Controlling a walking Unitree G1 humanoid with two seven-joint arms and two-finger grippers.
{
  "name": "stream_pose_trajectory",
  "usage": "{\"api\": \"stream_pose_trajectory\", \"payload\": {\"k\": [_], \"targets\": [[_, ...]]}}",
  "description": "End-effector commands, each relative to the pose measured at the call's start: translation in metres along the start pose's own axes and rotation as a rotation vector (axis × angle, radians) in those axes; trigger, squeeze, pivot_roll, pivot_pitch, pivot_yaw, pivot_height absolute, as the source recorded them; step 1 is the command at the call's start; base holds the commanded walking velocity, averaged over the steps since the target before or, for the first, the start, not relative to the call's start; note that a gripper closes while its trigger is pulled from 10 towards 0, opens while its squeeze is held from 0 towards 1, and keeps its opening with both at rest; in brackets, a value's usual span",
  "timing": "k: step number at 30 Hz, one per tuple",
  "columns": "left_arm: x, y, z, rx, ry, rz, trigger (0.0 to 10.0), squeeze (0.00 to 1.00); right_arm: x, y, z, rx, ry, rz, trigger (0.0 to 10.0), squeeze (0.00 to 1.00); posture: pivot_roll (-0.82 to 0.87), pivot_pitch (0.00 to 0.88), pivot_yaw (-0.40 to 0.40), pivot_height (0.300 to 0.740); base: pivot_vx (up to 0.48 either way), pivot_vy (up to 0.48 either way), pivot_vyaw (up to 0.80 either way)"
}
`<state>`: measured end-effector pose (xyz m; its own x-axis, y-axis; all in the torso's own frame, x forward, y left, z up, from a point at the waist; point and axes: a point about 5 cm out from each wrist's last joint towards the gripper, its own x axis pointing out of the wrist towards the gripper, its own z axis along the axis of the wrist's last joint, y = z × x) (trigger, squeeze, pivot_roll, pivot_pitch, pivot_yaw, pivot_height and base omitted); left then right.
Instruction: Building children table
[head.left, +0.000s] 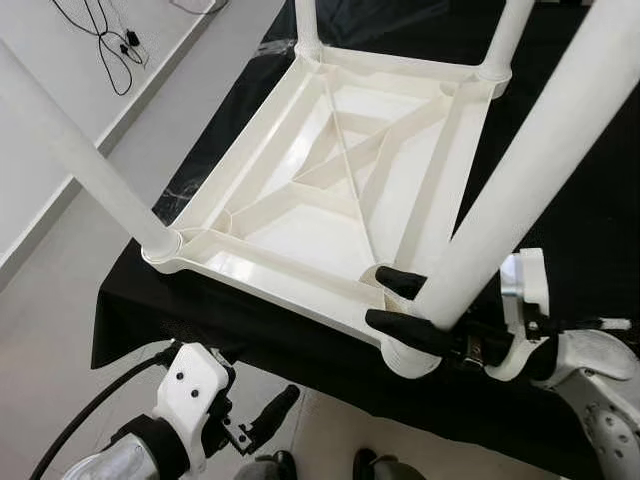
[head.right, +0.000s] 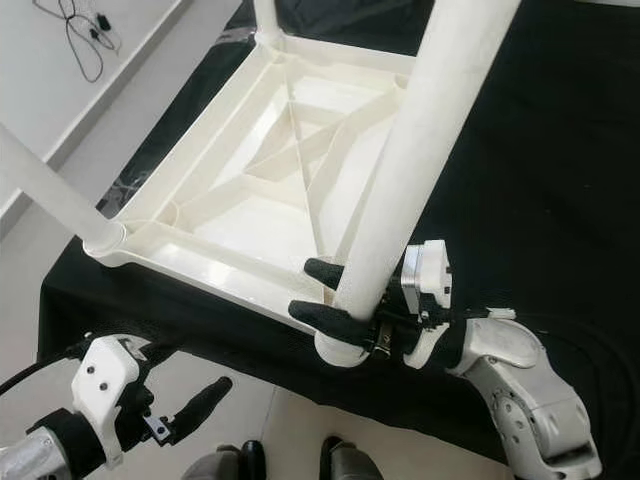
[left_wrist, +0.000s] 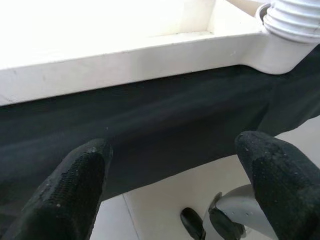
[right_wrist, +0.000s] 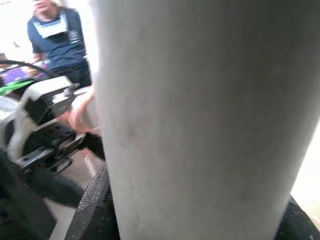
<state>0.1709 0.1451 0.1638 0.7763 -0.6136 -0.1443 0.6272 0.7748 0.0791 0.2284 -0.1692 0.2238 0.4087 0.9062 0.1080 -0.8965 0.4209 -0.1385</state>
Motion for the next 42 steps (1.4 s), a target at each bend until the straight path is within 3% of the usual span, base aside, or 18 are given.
{"api": "stream_pose_trajectory", "payload": {"k": [1, 7, 13, 17, 29, 30, 35, 42], "targets": [[-0.006, 0.004, -0.001, -0.001, 0.037, -0.012, 10.0, 0.00, -0.001, 0.007, -0.010, 0.054, 0.027, -0.007, 10.0, 0.00, -0.01, 0.312, 0.109, 0.740, 0.000, 0.000, 0.00], [-0.018, 0.012, -0.007, 0.004, 0.063, 0.050, 10.0, 0.00, 0.005, 0.013, -0.016, 0.073, -0.004, 0.005, 10.0, 0.00, 0.01, 0.296, 0.072, 0.740, 0.000, 0.000, 0.00], [-0.017, 0.002, -0.013, -0.036, 0.065, 0.054, 10.0, 0.00, 0.010, 0.011, -0.016, 0.045, -0.005, 0.018, 10.0, 0.00, 0.01, 0.297, 0.065, 0.740, 0.000, 0.000, 0.00], [-0.011, -0.015, -0.018, -0.047, 0.085, -0.050, 10.0, 0.00, 0.012, 0.003, -0.015, -0.016, 0.027, 0.052, 10.0, 0.00, 0.00, 0.340, 0.084, 0.740, 0.000, 0.000, 0.00], [-0.010, -0.023, -0.016, -0.087, 0.075, -0.192, 10.0, 0.00, 0.015, -0.016, -0.008, -0.087, 0.042, 0.099, 10.0, 0.00, 0.02, 0.375, 0.098, 0.740, 0.000, 0.000, 0.00], [-0.011, -0.025, -0.015, -0.098, 0.065, -0.220, 10.0, 0.00, 0.011, -0.015, -0.004, -0.093, 0.072, 0.173, 10.0, 0.00, 0.02, 0.388, 0.099, 0.740, 0.000, 0.000, 0.00], [-0.010, -0.030, -0.015, -0.087, 0.059, -0.273, 10.0, 0.00, 0.008, -0.014, -0.002, -0.108, 0.112, 0.270, 10.0, 0.00, 0.03, 0.397, 0.099, 0.740, 0.000, 0.000, 0.00], [-0.010, -0.034, -0.014, -0.089, 0.055, -0.348, 10.0, 0.00, 0.006, -0.022, 0.001, -0.124, 0.138, 0.332, 10.0, 0.00, 0.03, 0.405, 0.101, 0.740, 0.000, 0.000, 0.00]]}}
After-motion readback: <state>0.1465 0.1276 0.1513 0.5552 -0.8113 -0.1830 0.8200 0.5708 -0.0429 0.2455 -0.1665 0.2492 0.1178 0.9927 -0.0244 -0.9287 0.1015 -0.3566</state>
